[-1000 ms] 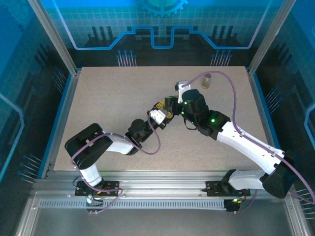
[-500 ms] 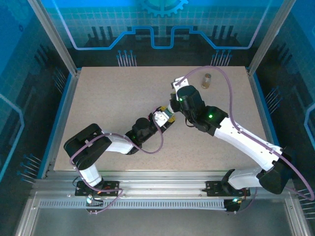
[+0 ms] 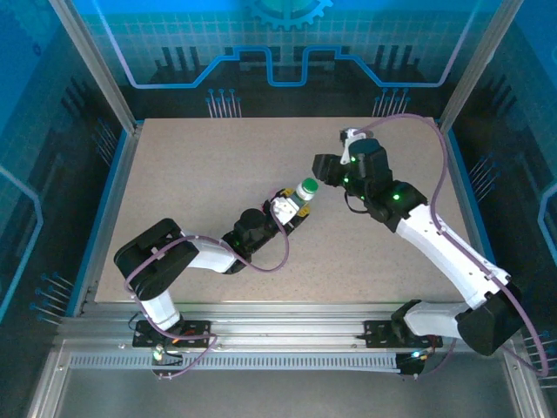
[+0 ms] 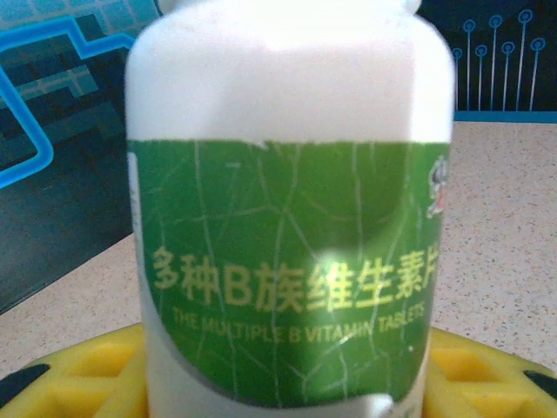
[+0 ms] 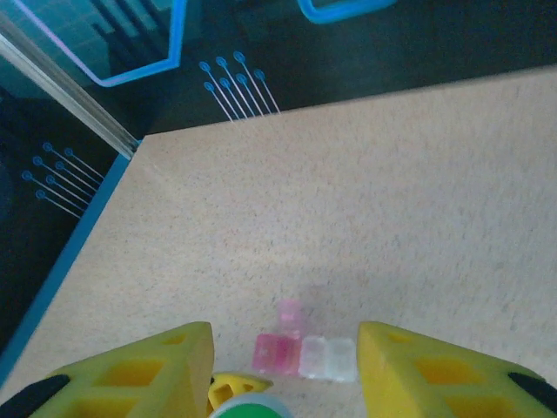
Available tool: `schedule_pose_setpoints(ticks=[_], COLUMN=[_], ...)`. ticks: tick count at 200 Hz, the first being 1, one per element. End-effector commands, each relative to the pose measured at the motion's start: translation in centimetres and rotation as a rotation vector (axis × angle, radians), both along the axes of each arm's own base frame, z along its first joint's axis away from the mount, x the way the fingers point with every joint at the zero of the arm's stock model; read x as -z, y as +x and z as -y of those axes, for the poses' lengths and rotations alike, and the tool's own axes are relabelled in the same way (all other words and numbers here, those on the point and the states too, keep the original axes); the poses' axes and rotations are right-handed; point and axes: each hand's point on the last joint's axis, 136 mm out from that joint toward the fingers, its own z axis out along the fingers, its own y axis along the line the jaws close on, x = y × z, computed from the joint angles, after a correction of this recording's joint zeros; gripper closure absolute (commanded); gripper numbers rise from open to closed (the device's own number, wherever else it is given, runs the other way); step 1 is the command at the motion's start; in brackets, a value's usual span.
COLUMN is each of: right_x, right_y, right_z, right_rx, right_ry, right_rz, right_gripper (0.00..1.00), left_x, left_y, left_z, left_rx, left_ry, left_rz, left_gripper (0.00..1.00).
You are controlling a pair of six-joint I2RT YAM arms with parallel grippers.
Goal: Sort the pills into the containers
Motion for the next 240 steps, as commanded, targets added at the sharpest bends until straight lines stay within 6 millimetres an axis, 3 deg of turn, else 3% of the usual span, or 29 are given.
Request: schedule_pose_setpoints(ticks=[1, 64, 240], right_x=[0.8, 3.4, 5.3], right_y=[-1.4, -2.2, -2.3], right_z=[-1.7, -2.9, -3.8], right_rx=[-0.059, -0.127, -0.164], right_ry=[0.21, 0.236, 0.202], right_rz=[-0.111, -0.184, -0.23], right_gripper=[0.51, 0.35, 0.43], left_x=[-1.7, -2.2, -1.6], left_y=[0.2, 0.2, 0.4], left_z=[-0.1, 0.0, 0.1], left_rx=[-0.016, -0.014, -0.017], left_ry=[-0.038, -0.045, -0.024], left_rz=[0.055, 0.055, 0.045], left_gripper=[1.0, 1.0, 1.0])
